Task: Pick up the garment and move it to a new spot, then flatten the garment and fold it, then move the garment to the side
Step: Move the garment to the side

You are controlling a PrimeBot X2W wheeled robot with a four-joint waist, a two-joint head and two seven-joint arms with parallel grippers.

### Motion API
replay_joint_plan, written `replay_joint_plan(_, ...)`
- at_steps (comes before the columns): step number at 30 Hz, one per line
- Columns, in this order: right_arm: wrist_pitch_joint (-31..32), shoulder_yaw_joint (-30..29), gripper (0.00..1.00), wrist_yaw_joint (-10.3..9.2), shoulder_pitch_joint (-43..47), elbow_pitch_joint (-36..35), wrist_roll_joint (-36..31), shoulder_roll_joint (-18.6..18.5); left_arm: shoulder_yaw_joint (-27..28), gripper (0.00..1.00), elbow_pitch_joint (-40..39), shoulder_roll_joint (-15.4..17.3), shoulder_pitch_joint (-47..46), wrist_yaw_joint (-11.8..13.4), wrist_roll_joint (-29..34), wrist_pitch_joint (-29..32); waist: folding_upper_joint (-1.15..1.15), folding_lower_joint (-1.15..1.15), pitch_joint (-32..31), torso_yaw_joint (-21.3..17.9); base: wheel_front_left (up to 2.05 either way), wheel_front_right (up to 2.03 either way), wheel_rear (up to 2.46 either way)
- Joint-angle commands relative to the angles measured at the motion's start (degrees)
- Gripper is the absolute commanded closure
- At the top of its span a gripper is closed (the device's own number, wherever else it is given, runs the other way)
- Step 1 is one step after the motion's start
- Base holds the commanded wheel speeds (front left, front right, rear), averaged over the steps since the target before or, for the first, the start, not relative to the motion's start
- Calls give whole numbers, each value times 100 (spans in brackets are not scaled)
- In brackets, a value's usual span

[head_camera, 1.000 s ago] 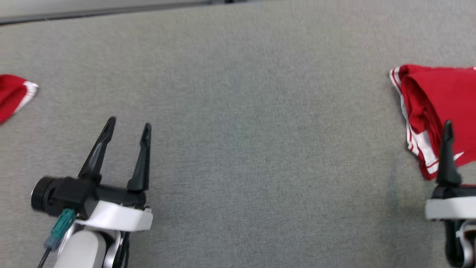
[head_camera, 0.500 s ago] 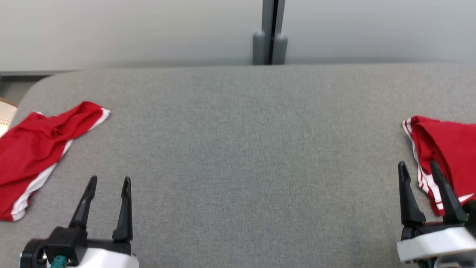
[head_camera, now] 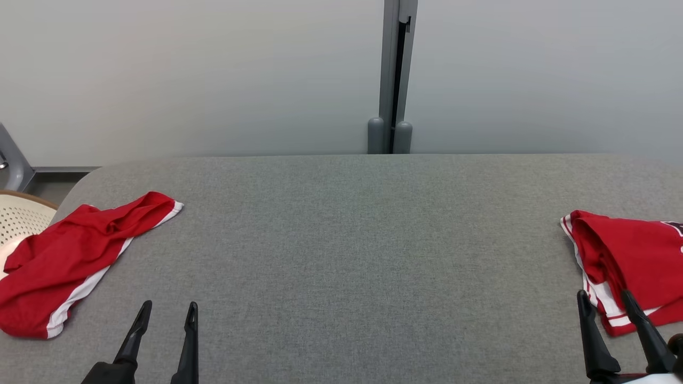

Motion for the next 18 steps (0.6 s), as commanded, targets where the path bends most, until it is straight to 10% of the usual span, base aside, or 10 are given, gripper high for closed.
replay_joint_plan(1, 19, -8, 0, -11, 74, -54, 2, -14, 16, 0, -18, 35, 84, 37, -9, 23, 0, 0, -33, -24, 0, 0, 0)
replay_joint_plan(18, 15, -8, 0, -11, 110, -53, 45, 4, -51, 0, -179, 71, 166, 185, -18, 224, 0, 0, -85, -65, 0, 0, 0)
